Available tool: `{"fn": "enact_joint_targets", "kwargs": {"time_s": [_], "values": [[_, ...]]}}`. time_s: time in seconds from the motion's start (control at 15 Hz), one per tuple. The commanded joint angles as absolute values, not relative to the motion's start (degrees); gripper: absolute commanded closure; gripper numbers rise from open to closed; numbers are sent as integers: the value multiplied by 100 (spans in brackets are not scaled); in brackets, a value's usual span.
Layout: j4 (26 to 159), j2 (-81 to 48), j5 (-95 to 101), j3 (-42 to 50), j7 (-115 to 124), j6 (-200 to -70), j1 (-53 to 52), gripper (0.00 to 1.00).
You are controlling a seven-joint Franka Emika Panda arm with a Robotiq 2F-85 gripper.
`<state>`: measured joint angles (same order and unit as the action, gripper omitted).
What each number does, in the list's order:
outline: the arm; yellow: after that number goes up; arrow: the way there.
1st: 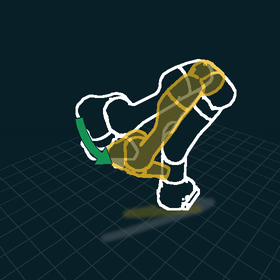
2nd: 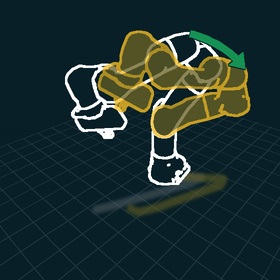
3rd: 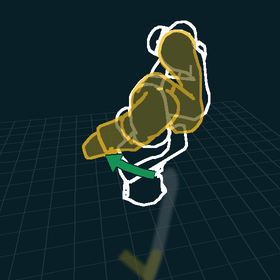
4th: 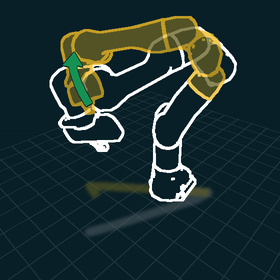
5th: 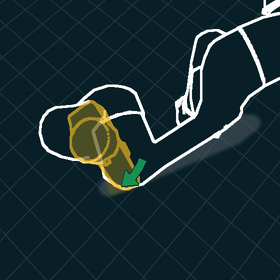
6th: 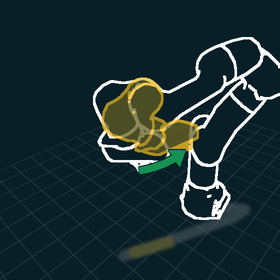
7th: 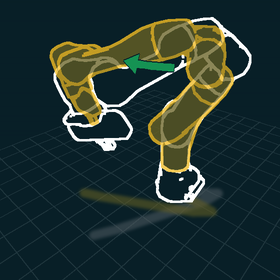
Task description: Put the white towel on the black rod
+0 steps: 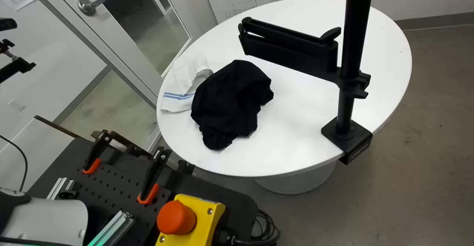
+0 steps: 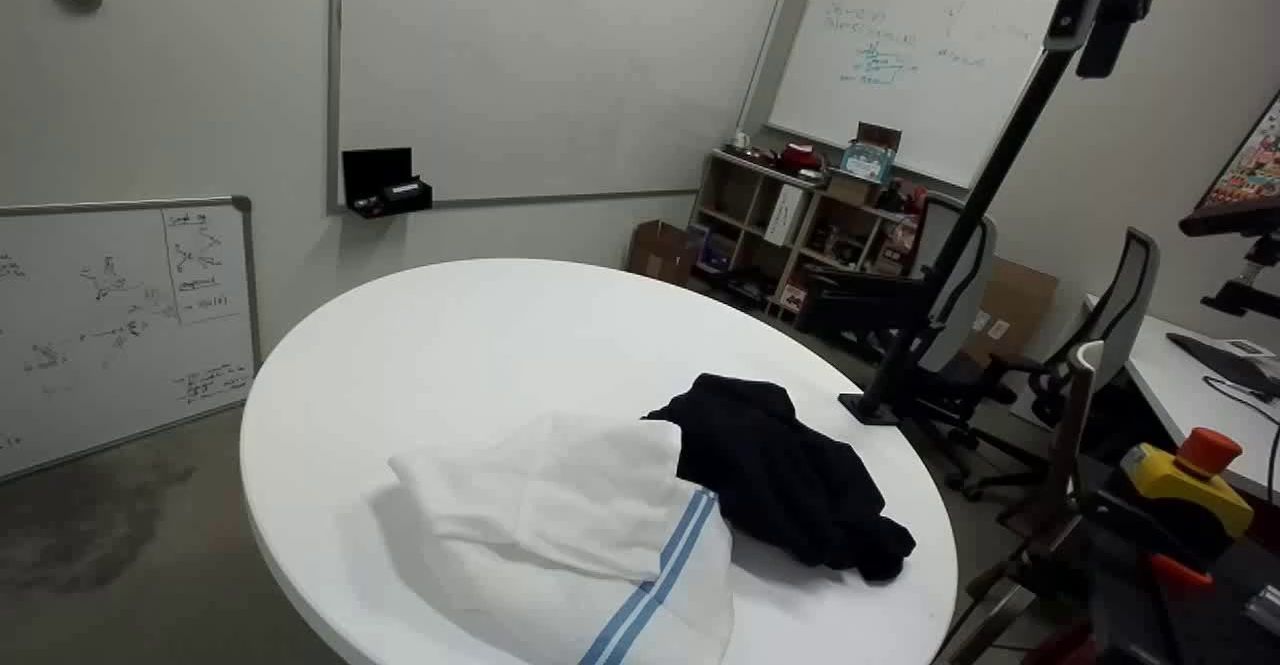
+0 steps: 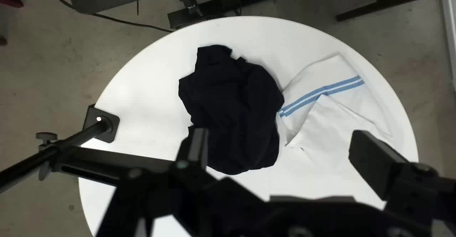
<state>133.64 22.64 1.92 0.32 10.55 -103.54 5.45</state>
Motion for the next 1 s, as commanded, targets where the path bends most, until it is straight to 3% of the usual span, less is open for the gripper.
{"fn": "enact_joint_targets", "kwargs": {"time_s": [0.0, 0.4, 0.93], "values": [[13354, 2261, 203, 63, 1063, -10343, 512, 0], [13720, 2035, 145, -136, 1190, -10919, 314, 0], [14471, 1235, 948, -894, 2094, -12689, -5, 0]]}}
